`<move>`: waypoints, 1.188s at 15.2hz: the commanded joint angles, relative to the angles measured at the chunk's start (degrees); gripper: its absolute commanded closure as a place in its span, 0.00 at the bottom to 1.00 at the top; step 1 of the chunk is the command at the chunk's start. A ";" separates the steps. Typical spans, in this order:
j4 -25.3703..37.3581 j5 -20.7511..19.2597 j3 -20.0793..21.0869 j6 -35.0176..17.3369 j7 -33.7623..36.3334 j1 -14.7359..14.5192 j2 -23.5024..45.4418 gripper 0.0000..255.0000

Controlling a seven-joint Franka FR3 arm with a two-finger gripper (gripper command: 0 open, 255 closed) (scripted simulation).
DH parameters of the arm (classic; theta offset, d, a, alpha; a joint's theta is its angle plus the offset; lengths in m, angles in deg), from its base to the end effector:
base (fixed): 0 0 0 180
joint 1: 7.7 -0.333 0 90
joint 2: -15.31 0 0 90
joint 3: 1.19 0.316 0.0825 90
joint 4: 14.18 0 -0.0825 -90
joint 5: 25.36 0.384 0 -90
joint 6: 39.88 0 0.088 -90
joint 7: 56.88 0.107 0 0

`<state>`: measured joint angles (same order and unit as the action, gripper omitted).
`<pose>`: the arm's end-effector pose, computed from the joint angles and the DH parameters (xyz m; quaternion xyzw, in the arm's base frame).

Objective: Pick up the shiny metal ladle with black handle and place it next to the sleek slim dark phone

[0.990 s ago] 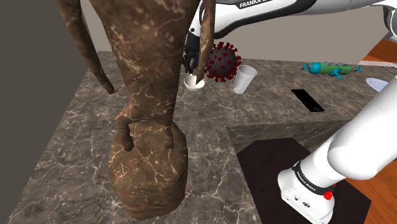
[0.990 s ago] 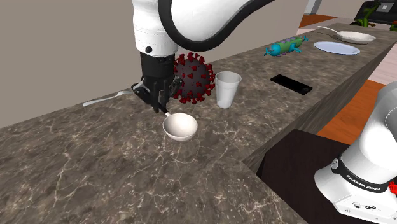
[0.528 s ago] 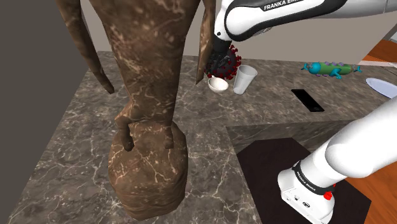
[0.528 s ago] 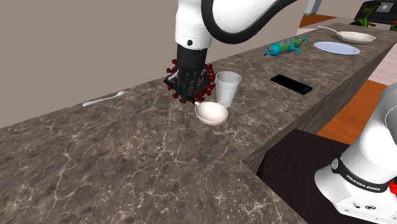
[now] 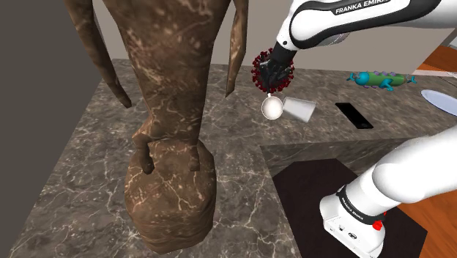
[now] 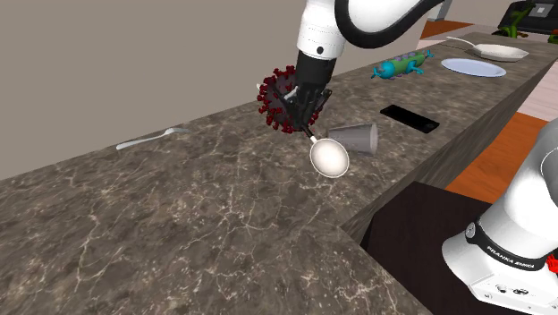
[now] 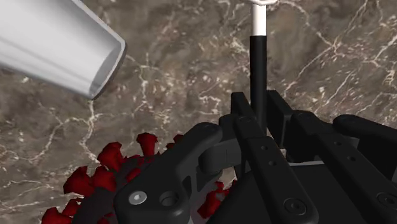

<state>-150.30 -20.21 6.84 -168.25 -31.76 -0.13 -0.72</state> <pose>0.4685 0.0081 0.4438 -0.9683 0.2389 -0.0657 0.0330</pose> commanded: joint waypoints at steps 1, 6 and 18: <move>-2.11 0.17 -1.92 0.32 -2.98 0.91 -2.24 1.00; -6.55 -0.48 -6.99 1.22 -10.09 3.47 -7.14 1.00; -10.26 -5.36 -20.37 4.12 -27.34 11.25 -12.82 1.00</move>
<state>-160.72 -25.09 -12.33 -164.46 -57.50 10.46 -13.51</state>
